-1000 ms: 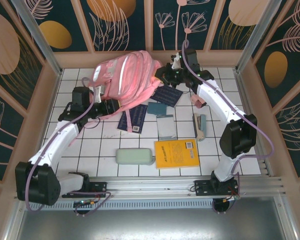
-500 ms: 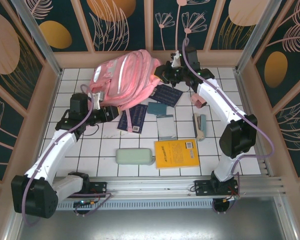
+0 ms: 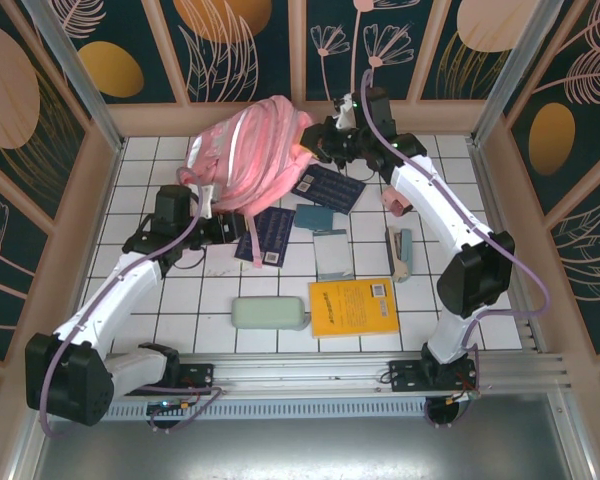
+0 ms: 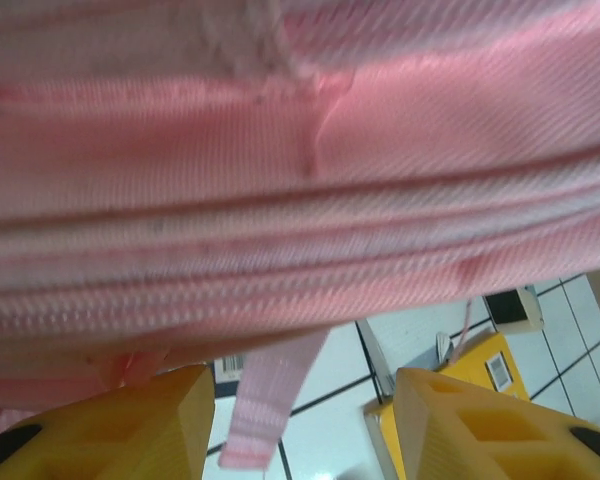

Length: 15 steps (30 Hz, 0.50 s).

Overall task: Pack the student bag
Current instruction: Unzip the student bag at the top-left of the table.

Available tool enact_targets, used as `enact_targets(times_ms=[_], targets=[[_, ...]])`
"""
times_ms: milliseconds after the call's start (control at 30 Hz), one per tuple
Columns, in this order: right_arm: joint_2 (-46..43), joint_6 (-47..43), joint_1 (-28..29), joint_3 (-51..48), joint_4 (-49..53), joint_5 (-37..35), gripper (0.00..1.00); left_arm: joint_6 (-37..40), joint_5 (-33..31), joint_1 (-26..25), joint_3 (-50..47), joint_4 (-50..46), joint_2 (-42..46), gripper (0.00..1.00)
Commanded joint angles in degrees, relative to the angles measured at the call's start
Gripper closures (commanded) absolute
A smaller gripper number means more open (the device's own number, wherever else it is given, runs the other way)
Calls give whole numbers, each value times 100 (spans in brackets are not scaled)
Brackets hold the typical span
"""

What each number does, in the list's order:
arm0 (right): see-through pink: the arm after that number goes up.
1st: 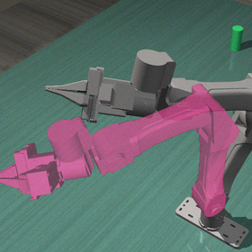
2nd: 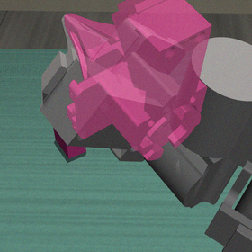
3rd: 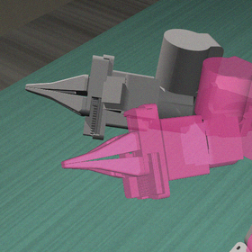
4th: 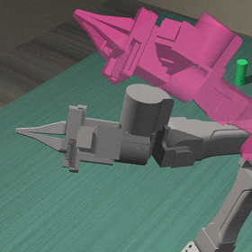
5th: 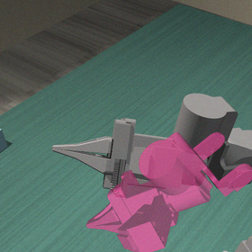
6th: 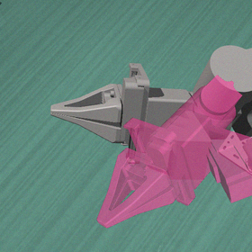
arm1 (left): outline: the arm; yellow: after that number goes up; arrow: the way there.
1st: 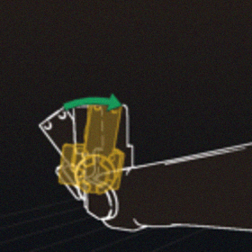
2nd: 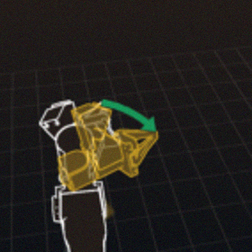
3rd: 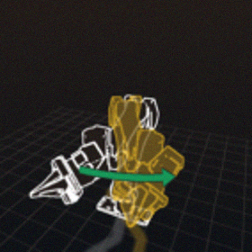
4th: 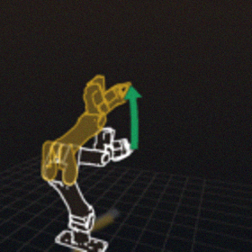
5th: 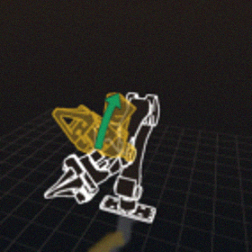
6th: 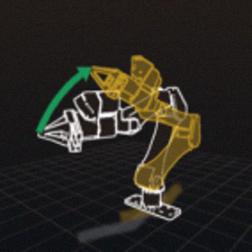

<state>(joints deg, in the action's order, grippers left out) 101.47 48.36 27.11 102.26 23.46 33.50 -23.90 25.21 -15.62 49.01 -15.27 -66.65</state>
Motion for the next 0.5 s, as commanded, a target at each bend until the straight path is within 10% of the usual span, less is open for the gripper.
enact_targets(times_ms=[0, 467], targets=[[-78, -98, 66, 275, -192, 245, 100, 220, -253, -3, 304, 65, 38, 48], [-164, -411, 242, 457, -2, 333, 100, 439, -1144, -3, 450, 106, 55, 43]])
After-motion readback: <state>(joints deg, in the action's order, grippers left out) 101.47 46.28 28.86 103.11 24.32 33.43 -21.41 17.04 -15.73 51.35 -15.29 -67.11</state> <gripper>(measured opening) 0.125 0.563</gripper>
